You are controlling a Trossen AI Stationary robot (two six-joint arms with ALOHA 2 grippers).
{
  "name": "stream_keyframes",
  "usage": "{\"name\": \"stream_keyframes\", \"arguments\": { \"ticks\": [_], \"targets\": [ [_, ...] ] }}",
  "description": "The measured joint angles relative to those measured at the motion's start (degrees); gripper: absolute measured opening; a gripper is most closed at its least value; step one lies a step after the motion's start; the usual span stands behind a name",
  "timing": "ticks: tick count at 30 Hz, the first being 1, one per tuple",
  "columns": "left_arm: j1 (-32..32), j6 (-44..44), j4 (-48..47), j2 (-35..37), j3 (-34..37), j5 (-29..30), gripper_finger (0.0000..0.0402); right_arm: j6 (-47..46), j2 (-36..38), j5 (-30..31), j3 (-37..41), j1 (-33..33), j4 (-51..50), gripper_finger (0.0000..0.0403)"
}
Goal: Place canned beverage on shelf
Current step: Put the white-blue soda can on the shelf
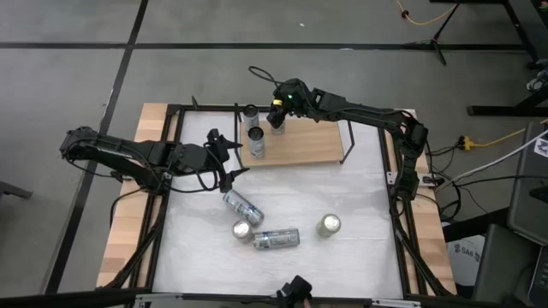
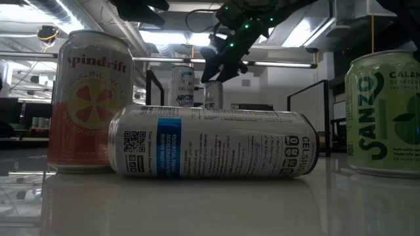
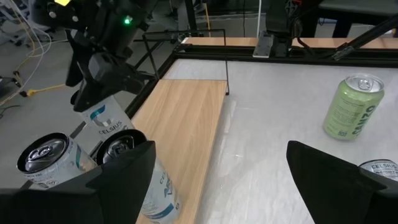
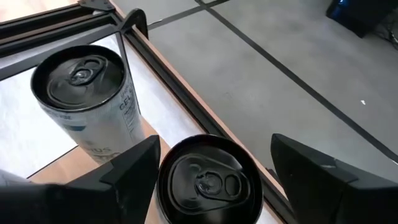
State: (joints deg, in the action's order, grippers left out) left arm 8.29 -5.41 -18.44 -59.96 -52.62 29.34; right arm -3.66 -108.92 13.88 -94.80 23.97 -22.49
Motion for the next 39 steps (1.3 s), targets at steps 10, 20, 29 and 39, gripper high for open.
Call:
{"name": "stream_keyframes", "arguments": {
  "ticks": [10, 20, 29, 39],
  "targets": [
    [0.0, 0.0, 0.0, -0.01, 0.0, 0.0, 0.0354, -2.36, 0.0, 0.01, 0.0, 0.02, -2.78, 0.0296],
    [0.0, 0.0, 0.0, 0.0, 0.0, 0.0, 0.0354, -1.96, 0.0, -4.65, 0.0, 0.08, -4.6, 0.0296],
    [0.0, 0.0, 0.0, 0.0, 0.0, 0.0, 0.0354, 0.86, 0.02, -7.79, 0.0, 0.09, -4.39, 0.0246],
    [0.0, 0.0, 0.0, 0.0, 0.0, 0.0, 0.0354, 7.33, 0.07, -15.56, 0.0, 0.16, -4.36, 0.026]
  ]
}}
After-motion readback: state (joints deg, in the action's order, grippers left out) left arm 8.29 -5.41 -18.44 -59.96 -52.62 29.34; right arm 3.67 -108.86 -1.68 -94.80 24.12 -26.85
